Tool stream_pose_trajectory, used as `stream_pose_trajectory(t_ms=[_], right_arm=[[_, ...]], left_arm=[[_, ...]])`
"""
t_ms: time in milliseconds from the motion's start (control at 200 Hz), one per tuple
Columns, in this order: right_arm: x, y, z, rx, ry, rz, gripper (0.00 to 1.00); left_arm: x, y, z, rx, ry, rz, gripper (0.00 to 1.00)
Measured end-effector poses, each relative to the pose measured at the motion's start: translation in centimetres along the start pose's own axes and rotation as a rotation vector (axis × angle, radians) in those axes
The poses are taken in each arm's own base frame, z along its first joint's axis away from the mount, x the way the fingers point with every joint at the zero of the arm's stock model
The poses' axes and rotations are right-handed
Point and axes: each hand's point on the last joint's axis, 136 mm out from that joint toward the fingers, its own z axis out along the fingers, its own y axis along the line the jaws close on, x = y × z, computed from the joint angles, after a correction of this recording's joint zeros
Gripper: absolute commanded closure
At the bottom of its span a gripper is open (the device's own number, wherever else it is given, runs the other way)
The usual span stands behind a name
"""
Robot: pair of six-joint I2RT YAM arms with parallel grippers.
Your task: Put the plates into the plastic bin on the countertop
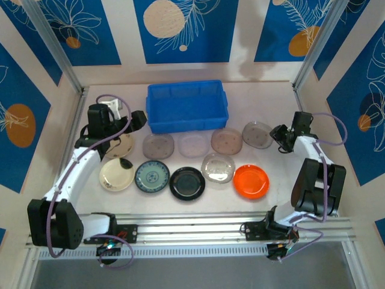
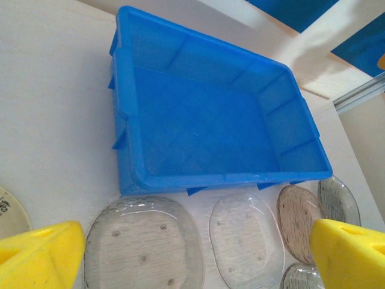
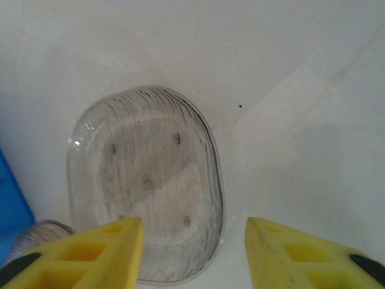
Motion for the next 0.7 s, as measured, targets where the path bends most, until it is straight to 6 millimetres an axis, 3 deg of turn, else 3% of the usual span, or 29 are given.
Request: stream_pose_trajectory(t_ms=[180,250,310,700], right_arm=[[1.4,-1.2,2.3,0.032,0.073,0.023,0.59],[1.8,-1.6,3.0,0.046,0.094,0.031,0.67],[1.9,-1.7,3.5,0.051,0.107,0.038,0.68],[0.2,-0.9,5.1,0.053,0.114,0.041,0.67]], left_arm=[[0.9,0.1,0.9,0.010,0.038,-0.020,0.07],[1.0,0.2,1.1,0.012,0.046,-0.022,0.07],[1.1,0.1,1.2,0.015,0.050,-0.022,0.07],[1.9,-0.4,2.0,0.029,0.080,-0.016,0.08]])
